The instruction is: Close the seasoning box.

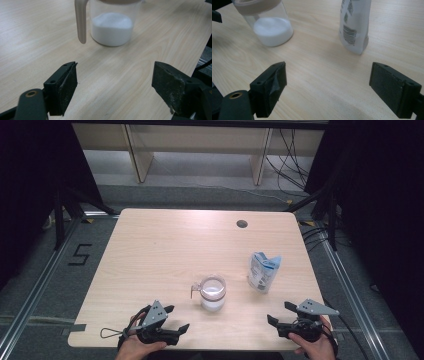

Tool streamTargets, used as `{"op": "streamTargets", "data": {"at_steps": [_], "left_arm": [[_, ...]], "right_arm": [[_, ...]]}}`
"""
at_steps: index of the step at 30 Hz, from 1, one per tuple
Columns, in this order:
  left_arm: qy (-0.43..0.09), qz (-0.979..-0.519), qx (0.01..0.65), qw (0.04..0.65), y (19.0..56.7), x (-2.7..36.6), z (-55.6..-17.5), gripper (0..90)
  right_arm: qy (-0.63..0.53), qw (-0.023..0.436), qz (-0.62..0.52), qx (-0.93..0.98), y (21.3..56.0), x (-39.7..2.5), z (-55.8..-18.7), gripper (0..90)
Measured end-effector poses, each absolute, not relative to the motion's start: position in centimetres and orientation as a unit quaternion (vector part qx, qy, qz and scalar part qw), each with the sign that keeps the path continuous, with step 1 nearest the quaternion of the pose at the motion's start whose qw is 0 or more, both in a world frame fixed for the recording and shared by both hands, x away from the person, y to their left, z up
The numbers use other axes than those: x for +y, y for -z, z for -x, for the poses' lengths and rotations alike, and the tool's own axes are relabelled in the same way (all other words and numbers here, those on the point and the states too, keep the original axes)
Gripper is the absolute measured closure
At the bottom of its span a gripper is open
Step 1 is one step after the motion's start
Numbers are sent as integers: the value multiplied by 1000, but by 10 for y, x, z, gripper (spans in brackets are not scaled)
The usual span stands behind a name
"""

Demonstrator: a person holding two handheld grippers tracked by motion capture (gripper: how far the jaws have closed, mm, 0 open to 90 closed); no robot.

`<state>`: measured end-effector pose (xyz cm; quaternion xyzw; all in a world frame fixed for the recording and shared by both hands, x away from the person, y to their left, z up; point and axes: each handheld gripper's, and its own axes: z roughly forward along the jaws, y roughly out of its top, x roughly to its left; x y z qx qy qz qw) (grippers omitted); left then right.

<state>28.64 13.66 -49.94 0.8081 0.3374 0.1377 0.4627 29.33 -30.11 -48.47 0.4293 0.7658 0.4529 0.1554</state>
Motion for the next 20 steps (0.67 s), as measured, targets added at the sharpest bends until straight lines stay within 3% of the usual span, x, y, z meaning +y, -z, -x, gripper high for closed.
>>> {"op": "streamTargets", "data": {"at_steps": [20], "left_arm": [[-140, -805, 342, 465, 499, 140, -289, 176]], "right_arm": [[-454, 150, -431, 765, 486, -298, -293, 155]]}}
